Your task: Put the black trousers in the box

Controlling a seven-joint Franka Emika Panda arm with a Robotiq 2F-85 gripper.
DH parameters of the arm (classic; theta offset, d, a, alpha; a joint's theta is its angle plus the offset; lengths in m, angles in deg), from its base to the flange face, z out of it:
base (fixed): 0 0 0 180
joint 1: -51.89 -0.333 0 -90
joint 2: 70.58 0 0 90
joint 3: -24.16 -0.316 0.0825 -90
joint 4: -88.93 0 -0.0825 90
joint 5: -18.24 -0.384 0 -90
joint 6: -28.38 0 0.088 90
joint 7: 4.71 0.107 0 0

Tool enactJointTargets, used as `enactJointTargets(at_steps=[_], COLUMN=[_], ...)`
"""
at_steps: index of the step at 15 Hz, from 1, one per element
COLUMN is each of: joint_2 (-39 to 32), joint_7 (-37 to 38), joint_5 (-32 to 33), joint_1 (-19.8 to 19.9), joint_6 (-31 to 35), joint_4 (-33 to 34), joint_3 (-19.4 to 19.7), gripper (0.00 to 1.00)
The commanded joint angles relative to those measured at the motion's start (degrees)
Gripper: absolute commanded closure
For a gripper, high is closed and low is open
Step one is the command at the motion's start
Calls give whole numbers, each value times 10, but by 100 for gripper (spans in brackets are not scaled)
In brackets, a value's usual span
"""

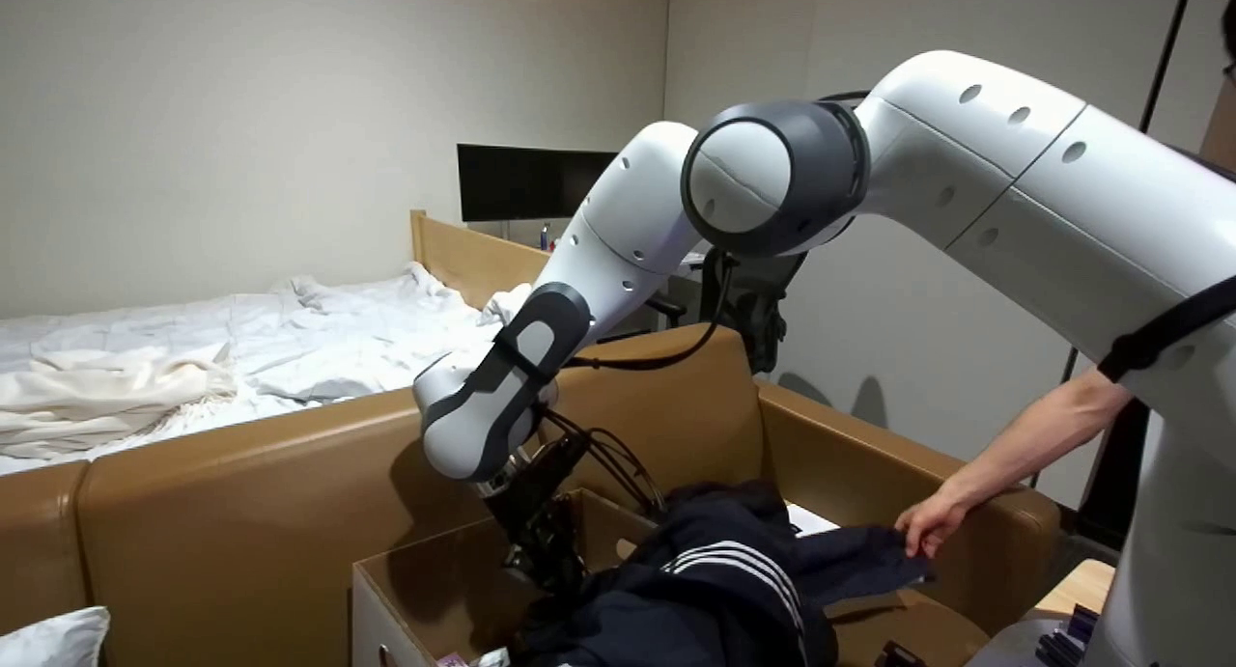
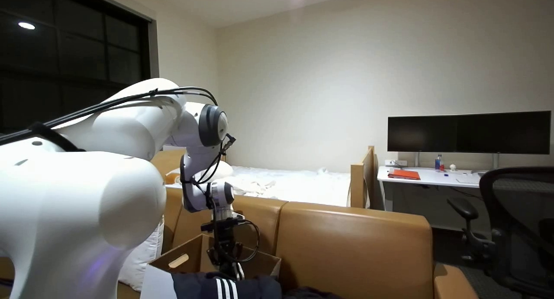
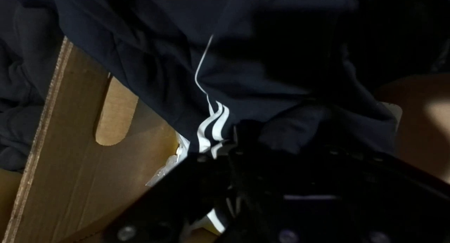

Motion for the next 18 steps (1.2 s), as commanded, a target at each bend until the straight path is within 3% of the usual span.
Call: enactJointTargets(at_steps=[1,5,6,11,18], joint_2=[36,113,143,288,481], joint_7=[-2,-3,-2,51,153], joint_5=[11,23,33,106,118], joint_1=[-7,-4,-5,-10,28], joint_6=[-12,12,25,115,213], joint_4=[-24,-77,-101,-214,-399], joint_3=[3,2,2,9,20], gripper=[31,4,2,0,0])
